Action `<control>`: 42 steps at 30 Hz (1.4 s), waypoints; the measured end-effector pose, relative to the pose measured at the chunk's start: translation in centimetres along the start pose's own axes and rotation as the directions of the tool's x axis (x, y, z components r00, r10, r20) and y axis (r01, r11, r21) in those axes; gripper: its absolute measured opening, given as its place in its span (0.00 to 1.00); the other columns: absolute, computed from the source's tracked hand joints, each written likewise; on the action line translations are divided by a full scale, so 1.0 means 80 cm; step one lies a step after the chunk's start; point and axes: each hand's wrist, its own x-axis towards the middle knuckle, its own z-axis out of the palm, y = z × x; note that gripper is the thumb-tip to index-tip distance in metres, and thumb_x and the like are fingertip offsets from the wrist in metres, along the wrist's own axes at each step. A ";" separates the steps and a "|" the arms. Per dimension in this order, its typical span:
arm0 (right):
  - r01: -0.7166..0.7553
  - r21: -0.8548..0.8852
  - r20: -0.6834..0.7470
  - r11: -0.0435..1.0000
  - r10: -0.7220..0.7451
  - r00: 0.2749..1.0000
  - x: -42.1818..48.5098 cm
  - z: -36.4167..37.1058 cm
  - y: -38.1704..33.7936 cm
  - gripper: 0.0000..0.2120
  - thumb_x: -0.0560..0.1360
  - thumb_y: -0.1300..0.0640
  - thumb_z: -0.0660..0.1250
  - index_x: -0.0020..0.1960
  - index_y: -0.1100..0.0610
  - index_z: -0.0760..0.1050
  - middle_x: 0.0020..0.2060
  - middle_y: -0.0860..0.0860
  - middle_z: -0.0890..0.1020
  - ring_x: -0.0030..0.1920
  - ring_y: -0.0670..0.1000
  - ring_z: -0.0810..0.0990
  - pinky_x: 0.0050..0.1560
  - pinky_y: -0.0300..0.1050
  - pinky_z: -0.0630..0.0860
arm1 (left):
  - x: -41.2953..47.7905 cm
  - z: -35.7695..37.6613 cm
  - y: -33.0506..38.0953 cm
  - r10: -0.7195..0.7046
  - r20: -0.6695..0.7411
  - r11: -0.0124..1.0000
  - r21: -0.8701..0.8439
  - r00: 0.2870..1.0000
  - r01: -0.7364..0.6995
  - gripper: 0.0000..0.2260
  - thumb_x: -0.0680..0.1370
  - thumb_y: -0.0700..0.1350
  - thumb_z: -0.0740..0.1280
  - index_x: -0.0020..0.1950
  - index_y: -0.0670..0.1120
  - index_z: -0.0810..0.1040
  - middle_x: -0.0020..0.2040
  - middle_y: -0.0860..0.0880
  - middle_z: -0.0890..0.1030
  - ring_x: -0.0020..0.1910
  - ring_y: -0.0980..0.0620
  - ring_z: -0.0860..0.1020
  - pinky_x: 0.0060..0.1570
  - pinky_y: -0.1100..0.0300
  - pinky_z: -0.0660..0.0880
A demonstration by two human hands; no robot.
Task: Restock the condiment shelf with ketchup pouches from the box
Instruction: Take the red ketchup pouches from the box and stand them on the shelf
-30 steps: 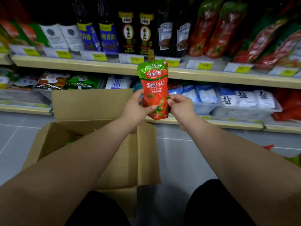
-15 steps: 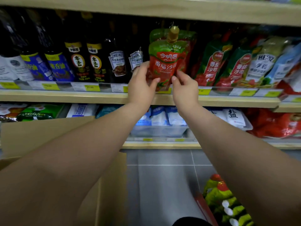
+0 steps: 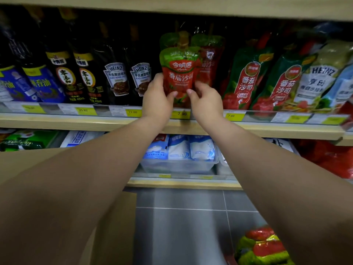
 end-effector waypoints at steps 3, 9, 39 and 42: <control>-0.027 -0.051 0.040 0.998 0.029 0.999 0.003 0.005 -0.001 0.18 0.78 0.50 0.60 0.66 0.54 0.71 0.59 0.53 0.80 0.59 0.55 0.77 0.58 0.49 0.75 | 0.004 0.000 -0.003 -0.024 0.007 0.998 0.066 1.000 0.023 0.17 0.75 0.43 0.68 0.62 0.44 0.70 0.57 0.44 0.78 0.55 0.45 0.76 0.48 0.60 0.68; -0.075 -0.148 0.052 0.986 0.083 0.995 0.014 0.011 -0.010 0.20 0.77 0.49 0.62 0.67 0.54 0.71 0.58 0.53 0.80 0.57 0.55 0.78 0.56 0.49 0.76 | 0.015 -0.004 0.003 -0.067 0.001 0.978 0.198 0.998 0.065 0.17 0.75 0.44 0.68 0.61 0.41 0.71 0.56 0.42 0.80 0.54 0.44 0.78 0.49 0.55 0.74; 0.168 -0.459 0.334 0.872 -0.006 0.942 0.019 0.014 0.006 0.24 0.76 0.50 0.55 0.72 0.53 0.64 0.71 0.52 0.67 0.68 0.56 0.67 0.65 0.54 0.69 | 0.022 -0.013 -0.017 0.107 0.329 0.888 0.392 0.938 -0.239 0.16 0.78 0.42 0.58 0.63 0.41 0.75 0.58 0.38 0.79 0.56 0.39 0.77 0.54 0.49 0.76; 0.175 -0.471 0.333 0.864 -0.010 0.943 0.018 0.018 0.006 0.25 0.76 0.49 0.54 0.72 0.50 0.63 0.73 0.50 0.63 0.70 0.55 0.65 0.66 0.53 0.67 | 0.023 -0.010 -0.021 0.107 0.326 0.874 0.419 0.939 -0.245 0.14 0.78 0.43 0.58 0.57 0.40 0.78 0.50 0.39 0.81 0.47 0.40 0.78 0.44 0.54 0.74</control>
